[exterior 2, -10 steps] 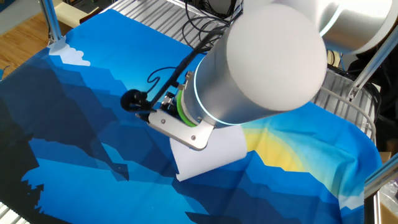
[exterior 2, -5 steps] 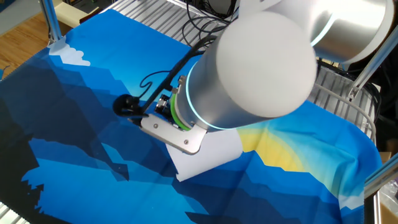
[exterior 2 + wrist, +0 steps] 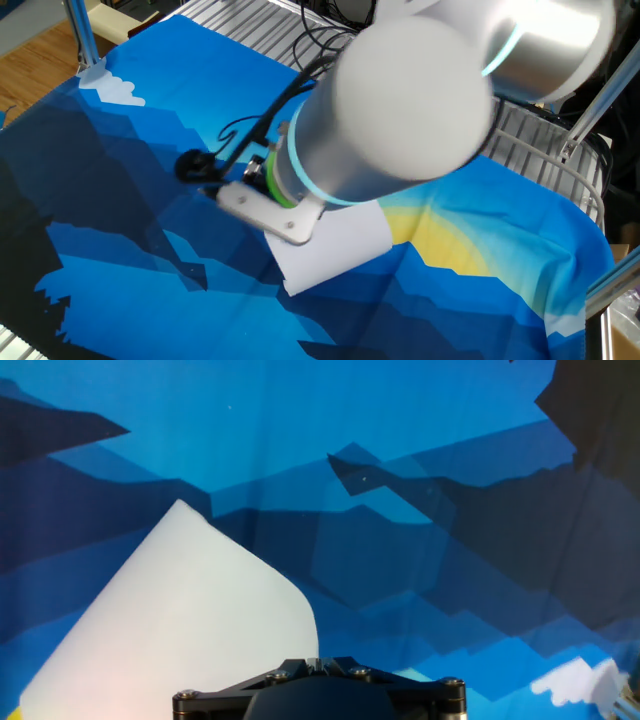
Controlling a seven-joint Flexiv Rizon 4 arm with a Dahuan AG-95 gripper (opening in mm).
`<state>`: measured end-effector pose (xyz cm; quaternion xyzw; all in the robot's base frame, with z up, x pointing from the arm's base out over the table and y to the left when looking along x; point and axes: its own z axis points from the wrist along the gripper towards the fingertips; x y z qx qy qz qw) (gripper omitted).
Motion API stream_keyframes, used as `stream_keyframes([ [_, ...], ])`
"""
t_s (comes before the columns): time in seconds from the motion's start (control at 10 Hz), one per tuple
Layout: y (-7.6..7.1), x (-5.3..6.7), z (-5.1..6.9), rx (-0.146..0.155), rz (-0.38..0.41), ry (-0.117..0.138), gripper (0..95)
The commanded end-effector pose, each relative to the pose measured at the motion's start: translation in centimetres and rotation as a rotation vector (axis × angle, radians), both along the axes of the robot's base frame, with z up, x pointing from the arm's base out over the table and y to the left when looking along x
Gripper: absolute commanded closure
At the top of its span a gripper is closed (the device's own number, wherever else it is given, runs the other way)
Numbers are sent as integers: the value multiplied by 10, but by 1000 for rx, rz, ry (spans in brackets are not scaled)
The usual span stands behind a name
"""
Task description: Flip over and spread out the paper that is laid flat on the table
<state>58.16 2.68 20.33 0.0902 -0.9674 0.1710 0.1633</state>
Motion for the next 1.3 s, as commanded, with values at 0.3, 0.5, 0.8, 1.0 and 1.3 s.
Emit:
stream_keyframes([
  [0.3,-19,14,-30,23,0,3,950],
  [0.5,-23,21,-43,30,-4,11,950],
  [0.8,-23,22,-46,41,-5,15,950],
  [1.0,-22,21,-44,77,-23,15,950],
  [1.3,-16,15,-28,124,-44,10,950],
])
